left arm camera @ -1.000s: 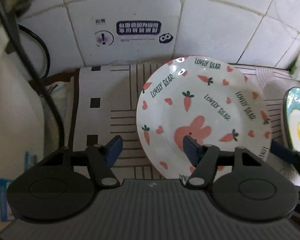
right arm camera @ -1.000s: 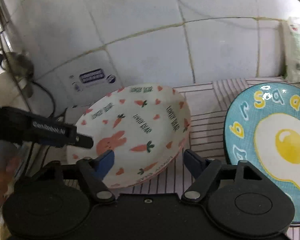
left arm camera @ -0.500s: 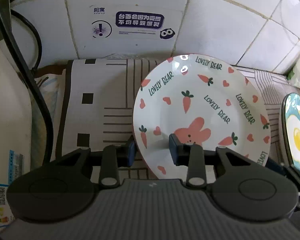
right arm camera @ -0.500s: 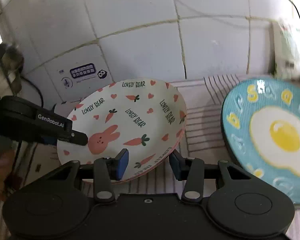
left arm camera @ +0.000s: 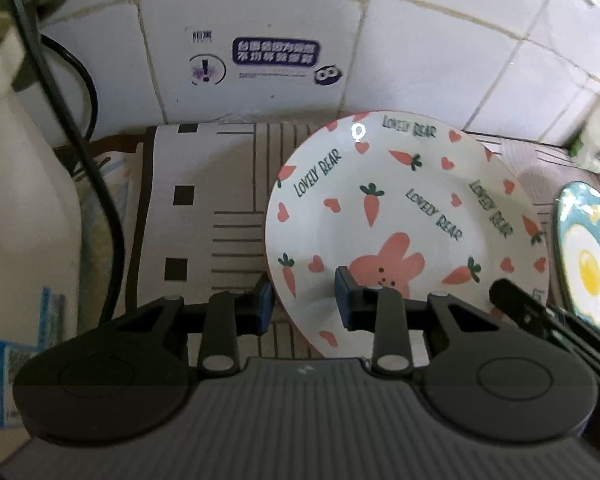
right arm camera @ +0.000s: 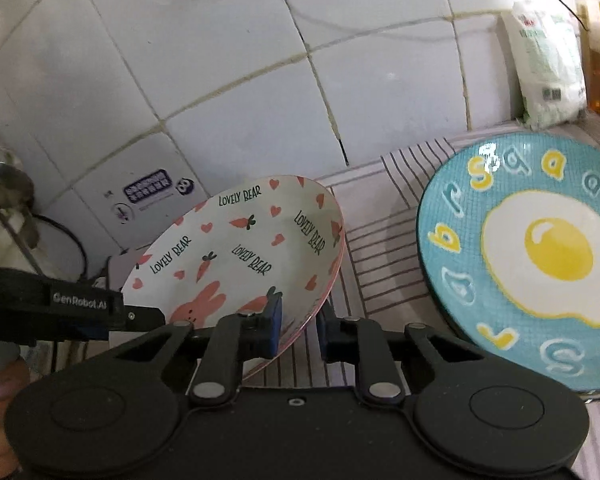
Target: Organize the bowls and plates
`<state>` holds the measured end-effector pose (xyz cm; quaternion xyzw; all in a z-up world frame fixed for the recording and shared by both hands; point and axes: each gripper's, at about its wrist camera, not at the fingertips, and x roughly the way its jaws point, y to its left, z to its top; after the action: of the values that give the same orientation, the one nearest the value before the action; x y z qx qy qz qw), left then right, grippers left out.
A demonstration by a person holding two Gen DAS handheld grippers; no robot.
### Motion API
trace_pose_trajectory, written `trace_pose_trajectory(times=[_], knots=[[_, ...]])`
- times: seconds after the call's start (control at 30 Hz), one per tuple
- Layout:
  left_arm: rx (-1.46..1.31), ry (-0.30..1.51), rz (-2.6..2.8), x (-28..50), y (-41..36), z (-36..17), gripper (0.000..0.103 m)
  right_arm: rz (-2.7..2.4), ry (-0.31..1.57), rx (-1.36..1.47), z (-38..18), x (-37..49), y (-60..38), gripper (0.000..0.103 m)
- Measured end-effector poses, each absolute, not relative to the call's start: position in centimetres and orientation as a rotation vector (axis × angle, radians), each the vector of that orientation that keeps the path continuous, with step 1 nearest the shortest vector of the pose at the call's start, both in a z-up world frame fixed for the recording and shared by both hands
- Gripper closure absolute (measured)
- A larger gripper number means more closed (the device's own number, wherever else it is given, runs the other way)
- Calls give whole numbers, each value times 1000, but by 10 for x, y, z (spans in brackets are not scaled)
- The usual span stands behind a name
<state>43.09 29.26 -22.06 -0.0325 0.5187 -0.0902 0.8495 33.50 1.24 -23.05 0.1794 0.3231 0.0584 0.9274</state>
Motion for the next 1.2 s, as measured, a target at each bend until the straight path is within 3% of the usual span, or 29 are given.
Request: trace_pose_trajectory(times=[0.57, 1.2], knots=[[-28, 995, -398, 375, 221, -143, 73, 94, 574, 401, -171, 285, -42, 81], [93, 1104, -578, 379, 116, -182, 73, -55, 638, 494, -213, 265, -115, 80]])
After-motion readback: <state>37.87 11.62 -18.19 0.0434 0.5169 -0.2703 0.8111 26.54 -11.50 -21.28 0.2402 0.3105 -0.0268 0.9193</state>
